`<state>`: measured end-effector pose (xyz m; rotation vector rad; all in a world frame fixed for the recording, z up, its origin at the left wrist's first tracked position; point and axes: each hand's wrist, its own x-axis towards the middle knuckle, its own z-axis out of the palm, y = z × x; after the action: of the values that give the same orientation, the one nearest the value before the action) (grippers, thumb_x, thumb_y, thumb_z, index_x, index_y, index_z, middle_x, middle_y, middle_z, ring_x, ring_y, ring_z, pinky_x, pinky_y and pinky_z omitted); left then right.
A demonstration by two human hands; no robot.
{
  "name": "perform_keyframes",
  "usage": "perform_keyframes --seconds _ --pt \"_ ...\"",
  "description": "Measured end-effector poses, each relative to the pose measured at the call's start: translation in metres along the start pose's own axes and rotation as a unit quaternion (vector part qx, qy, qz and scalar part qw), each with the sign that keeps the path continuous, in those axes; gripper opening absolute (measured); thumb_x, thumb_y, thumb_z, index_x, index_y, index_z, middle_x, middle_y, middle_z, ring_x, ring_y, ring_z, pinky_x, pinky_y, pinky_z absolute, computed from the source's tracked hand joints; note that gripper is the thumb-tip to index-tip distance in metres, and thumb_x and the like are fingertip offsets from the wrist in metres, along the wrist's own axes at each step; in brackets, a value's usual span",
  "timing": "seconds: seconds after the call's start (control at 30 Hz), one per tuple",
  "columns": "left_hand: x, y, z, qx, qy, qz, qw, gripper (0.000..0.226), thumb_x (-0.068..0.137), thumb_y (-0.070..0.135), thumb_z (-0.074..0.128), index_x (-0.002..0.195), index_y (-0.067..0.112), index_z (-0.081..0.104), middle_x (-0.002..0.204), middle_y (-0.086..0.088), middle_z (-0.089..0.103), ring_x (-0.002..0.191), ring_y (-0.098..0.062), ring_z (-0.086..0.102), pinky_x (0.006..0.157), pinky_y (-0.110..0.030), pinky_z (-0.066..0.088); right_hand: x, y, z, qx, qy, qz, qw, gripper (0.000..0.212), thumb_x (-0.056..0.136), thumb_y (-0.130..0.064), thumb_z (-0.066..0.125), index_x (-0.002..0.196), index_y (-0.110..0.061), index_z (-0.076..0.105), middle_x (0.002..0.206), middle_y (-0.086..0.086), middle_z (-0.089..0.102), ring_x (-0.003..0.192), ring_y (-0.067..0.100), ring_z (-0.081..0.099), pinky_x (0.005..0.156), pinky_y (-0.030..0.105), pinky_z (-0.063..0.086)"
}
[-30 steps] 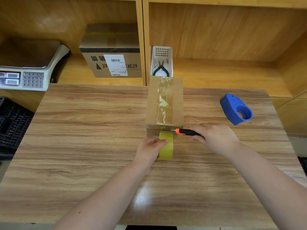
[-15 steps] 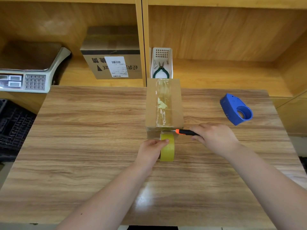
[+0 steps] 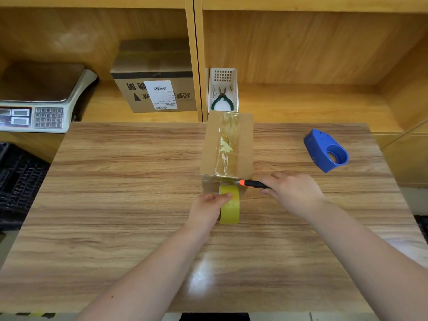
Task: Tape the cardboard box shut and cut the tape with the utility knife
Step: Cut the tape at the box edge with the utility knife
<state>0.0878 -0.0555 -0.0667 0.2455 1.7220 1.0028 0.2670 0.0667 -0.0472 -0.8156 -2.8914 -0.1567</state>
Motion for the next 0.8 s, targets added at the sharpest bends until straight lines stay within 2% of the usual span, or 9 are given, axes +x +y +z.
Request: perform_keyframes --seconds 0.1,0.17,0.3,0.37,0.47,0.57,0.67,0.73,0.8 --pt "-0.002 -0.002 -0.002 0.0 -0.006 0.006 1.0 0.025 0.08 0.033 0.074 0.084 0.008 0.071 0.085 0.0 0.07 0.085 -0.019 0.064 0.079 -0.031 0.048 0.001 -0.002 -0.001 0.0 0.001 0.004 1.0 0.022 0.069 -0.031 0.08 0.081 -0.018 0.066 0.054 0.0 0.058 0.041 0.024 0.054 0.035 0.022 0.028" --pt "-0.003 -0.003 -0.004 0.001 -0.005 0.006 1.0 0.031 0.079 0.034 0.075 0.087 0.004 0.072 0.094 -0.006 0.074 0.095 -0.023 0.067 0.09 -0.037 0.049 0.0 -0.002 0.0 -0.007 0.001 0.002 1.0 0.023 0.067 -0.031 0.081 0.079 -0.018 0.065 0.053 0.0 0.057 0.039 0.024 0.053 0.035 0.021 0.028" --pt "-0.006 -0.003 -0.007 0.001 -0.005 -0.001 1.0 0.024 0.074 0.038 0.077 0.08 0.015 0.073 0.103 -0.007 0.074 0.105 -0.028 0.066 0.102 -0.045 0.046 0.0 -0.003 0.001 -0.003 0.008 -0.005 1.0 0.023 0.068 -0.031 0.081 0.078 -0.018 0.064 0.053 -0.001 0.058 0.042 0.025 0.054 0.034 0.022 0.032" --pt "-0.007 -0.003 -0.008 0.003 -0.005 -0.005 1.0 0.025 0.069 0.042 0.078 0.075 0.018 0.074 0.101 -0.008 0.075 0.105 -0.031 0.066 0.102 -0.049 0.047 0.0 -0.003 0.001 -0.001 0.008 -0.003 1.0 0.023 0.068 -0.031 0.08 0.078 -0.018 0.064 0.054 -0.001 0.058 0.043 0.025 0.055 0.034 0.022 0.033" --pt "-0.006 -0.004 -0.008 0.007 -0.008 -0.01 1.0 0.041 0.054 0.054 0.078 0.076 0.019 0.075 0.099 -0.007 0.076 0.103 -0.032 0.067 0.099 -0.052 0.049 -0.003 -0.005 0.005 0.023 0.004 0.01 1.0 0.022 0.072 -0.031 0.077 0.083 -0.018 0.062 0.057 0.001 0.057 0.041 0.027 0.054 0.033 0.026 0.04" --pt "-0.005 -0.003 -0.008 0.025 -0.011 -0.01 1.0 0.035 0.065 0.048 0.079 0.079 0.016 0.075 0.098 -0.009 0.076 0.103 -0.033 0.067 0.099 -0.051 0.05 -0.004 -0.007 0.008 0.03 0.002 0.02 0.999 0.021 0.076 -0.032 0.073 0.088 -0.018 0.061 0.06 0.003 0.058 0.042 0.03 0.054 0.032 0.031 0.043" --pt "-0.006 0.0 -0.009 0.042 -0.016 -0.012 0.999 0.032 0.071 0.047 0.078 0.079 0.016 0.074 0.099 -0.009 0.076 0.103 -0.032 0.067 0.099 -0.049 0.05 -0.005 -0.007 0.006 0.03 0.0 0.025 0.999 0.021 0.077 -0.033 0.071 0.089 -0.019 0.062 0.061 0.003 0.06 0.042 0.03 0.055 0.034 0.03 0.043" --pt "-0.008 0.004 -0.009 0.052 -0.018 -0.021 0.998 0.032 0.073 0.048 0.076 0.075 0.016 0.07 0.104 -0.008 0.074 0.103 -0.028 0.066 0.097 -0.04 0.048 -0.005 -0.007 0.006 0.026 0.001 0.026 0.999 0.021 0.077 -0.034 0.072 0.089 -0.019 0.063 0.061 0.003 0.061 0.044 0.03 0.056 0.035 0.028 0.04" --pt "-0.008 0.008 -0.009 0.055 -0.013 -0.027 0.998 0.031 0.078 0.044 0.074 0.071 0.016 0.062 0.108 -0.007 0.071 0.104 -0.026 0.064 0.087 -0.032 0.042 -0.004 -0.008 0.004 0.028 0.001 0.027 0.999 0.021 0.077 -0.034 0.071 0.089 -0.019 0.063 0.061 0.004 0.061 0.047 0.03 0.057 0.036 0.029 0.039"
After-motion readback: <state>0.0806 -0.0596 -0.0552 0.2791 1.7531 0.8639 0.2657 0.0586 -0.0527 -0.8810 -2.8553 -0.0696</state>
